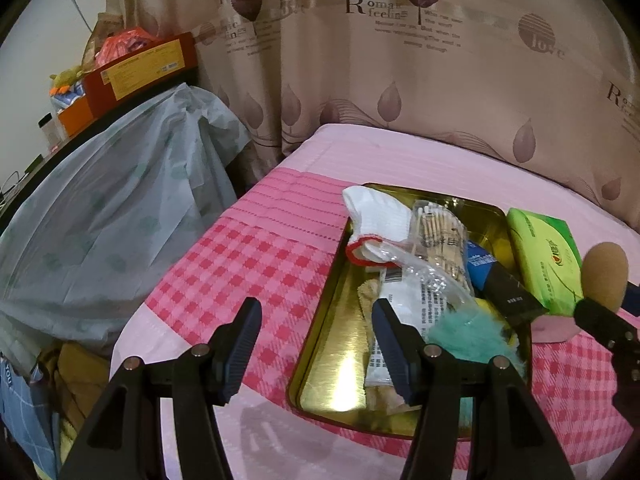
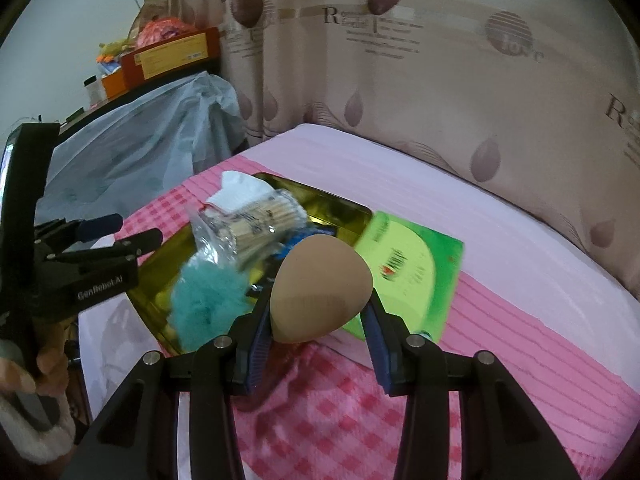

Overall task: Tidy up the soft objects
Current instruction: 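Carry the tan sponge over the gold tin with the right tool, then lower the sponge into the tin and open the right tool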

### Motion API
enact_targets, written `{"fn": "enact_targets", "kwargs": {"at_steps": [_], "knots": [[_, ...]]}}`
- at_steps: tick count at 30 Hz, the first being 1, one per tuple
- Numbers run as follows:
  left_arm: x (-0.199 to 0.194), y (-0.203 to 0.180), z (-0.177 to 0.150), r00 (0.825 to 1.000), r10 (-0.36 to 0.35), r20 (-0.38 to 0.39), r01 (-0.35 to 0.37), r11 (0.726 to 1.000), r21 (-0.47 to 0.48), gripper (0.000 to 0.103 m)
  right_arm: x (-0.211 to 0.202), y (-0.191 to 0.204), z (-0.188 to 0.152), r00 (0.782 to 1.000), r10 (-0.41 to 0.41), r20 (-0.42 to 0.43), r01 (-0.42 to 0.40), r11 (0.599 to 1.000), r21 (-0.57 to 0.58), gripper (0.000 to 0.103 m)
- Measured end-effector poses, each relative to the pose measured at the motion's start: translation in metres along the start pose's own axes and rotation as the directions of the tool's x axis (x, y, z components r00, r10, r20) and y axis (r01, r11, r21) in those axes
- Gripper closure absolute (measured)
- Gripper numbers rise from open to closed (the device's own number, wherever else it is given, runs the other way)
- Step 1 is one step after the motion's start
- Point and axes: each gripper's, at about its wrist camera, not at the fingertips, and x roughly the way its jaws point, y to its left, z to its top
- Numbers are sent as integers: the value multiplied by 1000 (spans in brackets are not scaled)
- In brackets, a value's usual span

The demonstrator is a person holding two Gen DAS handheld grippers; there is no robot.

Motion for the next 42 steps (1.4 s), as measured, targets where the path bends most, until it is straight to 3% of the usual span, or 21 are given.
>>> {"fn": "enact_targets", "kwargs": {"at_steps": [17, 42], "knots": [[3, 12, 3, 999, 37, 2, -37, 999, -40, 44, 59, 23, 30, 998, 2, -58, -4, 999, -42, 63], [4, 19, 4, 999, 39, -3, -40, 997, -70, 44, 113, 33, 37, 993, -38, -116, 36, 999, -27, 62]]}}
